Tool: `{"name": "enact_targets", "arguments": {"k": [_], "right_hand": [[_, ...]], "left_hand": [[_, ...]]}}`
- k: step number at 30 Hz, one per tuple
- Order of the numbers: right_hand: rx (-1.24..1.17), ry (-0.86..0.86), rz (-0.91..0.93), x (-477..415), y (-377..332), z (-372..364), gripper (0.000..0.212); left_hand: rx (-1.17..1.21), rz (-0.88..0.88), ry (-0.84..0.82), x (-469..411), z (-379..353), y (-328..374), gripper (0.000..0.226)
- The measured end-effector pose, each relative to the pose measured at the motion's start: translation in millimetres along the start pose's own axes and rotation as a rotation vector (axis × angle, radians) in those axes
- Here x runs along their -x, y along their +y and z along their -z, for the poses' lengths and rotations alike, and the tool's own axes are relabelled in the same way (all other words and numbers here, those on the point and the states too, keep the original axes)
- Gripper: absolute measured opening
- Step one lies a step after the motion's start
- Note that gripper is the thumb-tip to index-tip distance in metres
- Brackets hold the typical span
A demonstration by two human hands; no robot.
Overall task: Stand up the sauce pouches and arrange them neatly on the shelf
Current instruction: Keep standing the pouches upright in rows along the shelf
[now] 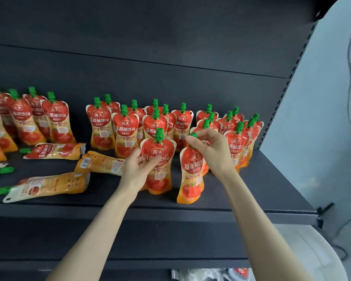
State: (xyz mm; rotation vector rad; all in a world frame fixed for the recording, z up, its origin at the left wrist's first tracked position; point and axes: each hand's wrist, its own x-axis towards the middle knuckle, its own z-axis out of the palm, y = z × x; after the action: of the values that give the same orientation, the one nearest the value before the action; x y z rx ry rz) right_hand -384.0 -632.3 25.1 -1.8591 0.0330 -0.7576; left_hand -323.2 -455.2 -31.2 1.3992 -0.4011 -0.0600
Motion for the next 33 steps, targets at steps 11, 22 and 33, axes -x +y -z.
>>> {"name": "enact_targets", "arguments": {"k": [11, 22, 33], "right_hand": [[-0.119, -0.158, -0.212, 49, 44, 7, 0.05], [0.026, -0.056, -0.204, 23, 78, 27, 0.044], [0.061, -0.026, -0.231, 39, 98, 22, 0.036]], "left_hand": [[-0.106, 0.079, -0.074, 15, 1, -35, 0.048], [-0.195, 0.066, -0.127, -7, -14, -51, 0.051], [-0.355, 0.023, -0.085, -16, -12, -65, 0.062]]}}
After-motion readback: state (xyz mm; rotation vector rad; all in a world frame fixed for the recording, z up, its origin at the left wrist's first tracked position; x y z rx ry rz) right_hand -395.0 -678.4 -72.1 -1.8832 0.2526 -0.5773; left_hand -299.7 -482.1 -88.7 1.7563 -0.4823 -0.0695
